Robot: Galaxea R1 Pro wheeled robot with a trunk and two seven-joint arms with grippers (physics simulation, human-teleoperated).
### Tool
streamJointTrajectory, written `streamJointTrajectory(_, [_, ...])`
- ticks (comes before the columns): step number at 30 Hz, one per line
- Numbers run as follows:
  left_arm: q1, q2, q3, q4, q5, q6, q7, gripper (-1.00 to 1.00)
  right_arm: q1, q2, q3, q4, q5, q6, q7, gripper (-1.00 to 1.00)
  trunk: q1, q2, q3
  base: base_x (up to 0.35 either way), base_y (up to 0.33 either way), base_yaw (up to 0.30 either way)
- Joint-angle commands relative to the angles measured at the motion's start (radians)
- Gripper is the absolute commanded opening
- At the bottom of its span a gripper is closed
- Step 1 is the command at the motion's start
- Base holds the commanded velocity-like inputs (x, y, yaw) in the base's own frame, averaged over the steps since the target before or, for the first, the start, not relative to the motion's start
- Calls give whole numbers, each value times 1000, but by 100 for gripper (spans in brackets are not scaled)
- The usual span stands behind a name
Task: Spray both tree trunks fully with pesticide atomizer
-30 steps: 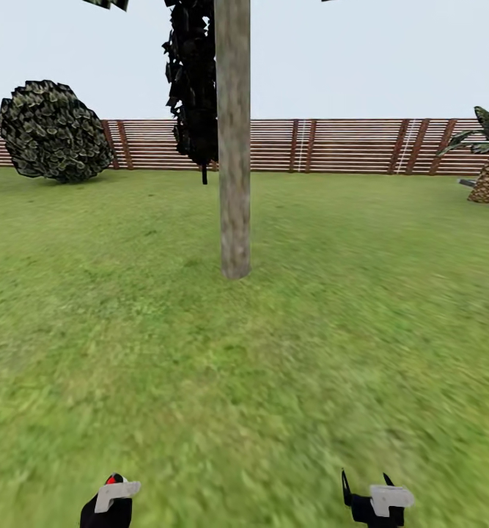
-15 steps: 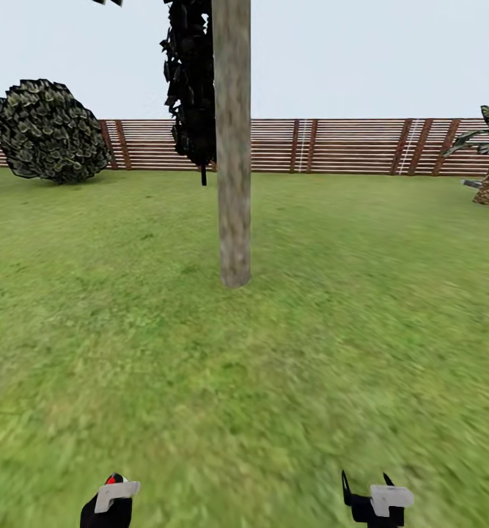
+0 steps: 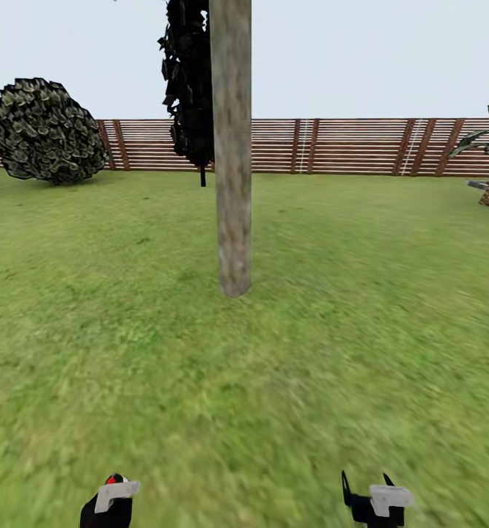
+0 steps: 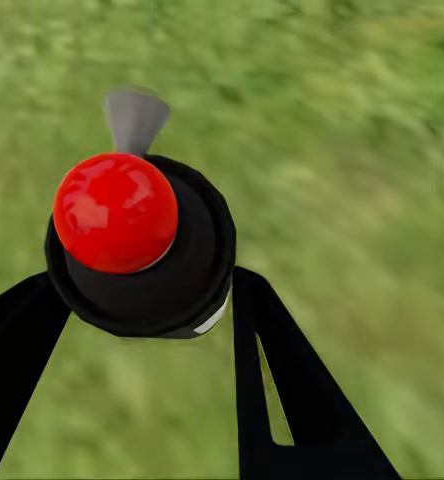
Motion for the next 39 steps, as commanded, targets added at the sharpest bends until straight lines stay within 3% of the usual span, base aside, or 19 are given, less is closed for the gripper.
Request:
streamJointTrajectory(1, [-1, 0, -1, 1, 4, -3, 1, -100, -1, 0, -5, 1, 11, -2, -5, 100, 0, 0, -1, 338, 0, 0])
streamJointTrajectory(39, [-1, 0, -1, 1, 4, -3, 1, -100, -1, 0, -5, 1, 11, -2, -5, 100, 0, 0, -1, 338, 0, 0])
